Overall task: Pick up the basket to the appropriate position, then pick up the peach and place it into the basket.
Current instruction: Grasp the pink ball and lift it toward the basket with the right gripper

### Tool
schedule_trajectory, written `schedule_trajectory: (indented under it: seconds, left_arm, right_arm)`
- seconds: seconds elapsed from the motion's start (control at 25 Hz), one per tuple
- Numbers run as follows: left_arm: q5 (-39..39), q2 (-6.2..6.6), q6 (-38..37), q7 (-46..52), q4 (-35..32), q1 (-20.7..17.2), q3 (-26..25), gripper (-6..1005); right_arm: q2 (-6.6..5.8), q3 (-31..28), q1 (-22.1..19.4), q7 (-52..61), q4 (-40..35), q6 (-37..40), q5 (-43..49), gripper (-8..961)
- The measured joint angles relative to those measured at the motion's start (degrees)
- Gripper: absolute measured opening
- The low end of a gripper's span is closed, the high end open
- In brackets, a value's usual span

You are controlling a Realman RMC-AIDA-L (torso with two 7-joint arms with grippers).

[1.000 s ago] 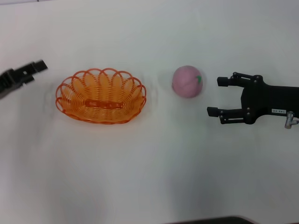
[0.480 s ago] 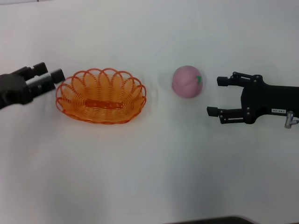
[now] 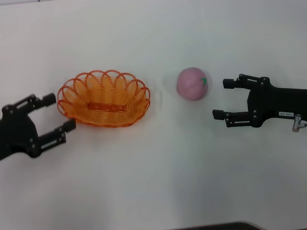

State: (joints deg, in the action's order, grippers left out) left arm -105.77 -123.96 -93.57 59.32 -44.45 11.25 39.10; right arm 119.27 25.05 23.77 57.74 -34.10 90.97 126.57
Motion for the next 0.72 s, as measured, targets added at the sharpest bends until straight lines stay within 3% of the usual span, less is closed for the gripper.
schedule_trajectory:
  seconds: [0.52, 0.72]
  left_arm:
    - [-6.6, -0.07, -3.5, 0.2, 0.9, -3.9, -6.9, 750]
    - [-6.9, -0.11, -4.0, 0.3, 0.9, -4.0, -7.3, 751]
  right_arm:
    - [-0.41, -2.8, 0.0, 0.3, -0.1, 0.1, 0.0, 933]
    - [-0.43, -1.6, 0.8, 10.6, -4.1, 0.4, 0.3, 933]
